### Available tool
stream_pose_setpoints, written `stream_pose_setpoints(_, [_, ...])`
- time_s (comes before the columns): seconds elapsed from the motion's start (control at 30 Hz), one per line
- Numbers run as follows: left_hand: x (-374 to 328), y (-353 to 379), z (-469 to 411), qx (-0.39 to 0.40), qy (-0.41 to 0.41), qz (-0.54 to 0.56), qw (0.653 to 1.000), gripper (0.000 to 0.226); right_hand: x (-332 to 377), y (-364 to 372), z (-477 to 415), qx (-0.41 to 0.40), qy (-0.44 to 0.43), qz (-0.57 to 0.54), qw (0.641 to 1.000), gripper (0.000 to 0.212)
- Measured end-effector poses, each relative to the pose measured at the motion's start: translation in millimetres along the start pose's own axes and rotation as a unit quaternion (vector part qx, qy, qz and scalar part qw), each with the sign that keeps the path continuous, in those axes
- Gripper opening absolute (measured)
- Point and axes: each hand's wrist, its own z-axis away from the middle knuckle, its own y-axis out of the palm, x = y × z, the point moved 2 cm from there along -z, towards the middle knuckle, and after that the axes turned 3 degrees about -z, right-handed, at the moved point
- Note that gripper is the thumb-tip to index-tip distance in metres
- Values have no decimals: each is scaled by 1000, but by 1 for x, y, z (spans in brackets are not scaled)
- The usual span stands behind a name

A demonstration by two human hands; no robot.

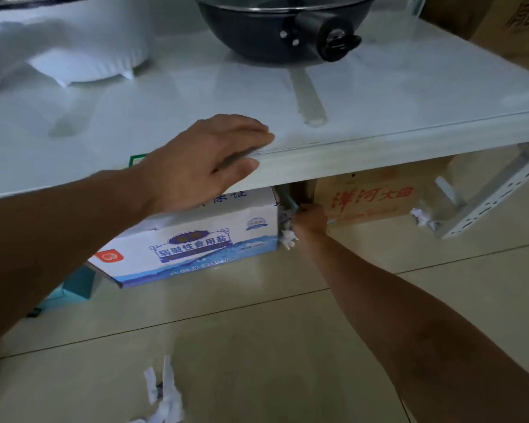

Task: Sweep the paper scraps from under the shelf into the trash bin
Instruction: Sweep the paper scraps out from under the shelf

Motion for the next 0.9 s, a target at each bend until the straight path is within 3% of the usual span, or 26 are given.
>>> stream_pose_setpoints(0.17, [0,0,-2,-6,-16,21,1000,46,-7,3,-6,-5,-2,77,997,24])
stream_pose_setpoints(0.4, [-3,0,0,-15,-28,49,998,47,-61,-53,66,-7,24,-4,1000,27])
stream_pose_setpoints(0.63, [-6,-1,0,-12,-36,42,998,48,-13,8,-1,-15,10,-29,999,21])
stream_pose_setpoints(0.9, [-5,-1,0,-7,-36,32,999,48,7,22,-18,12,35,76,996,25])
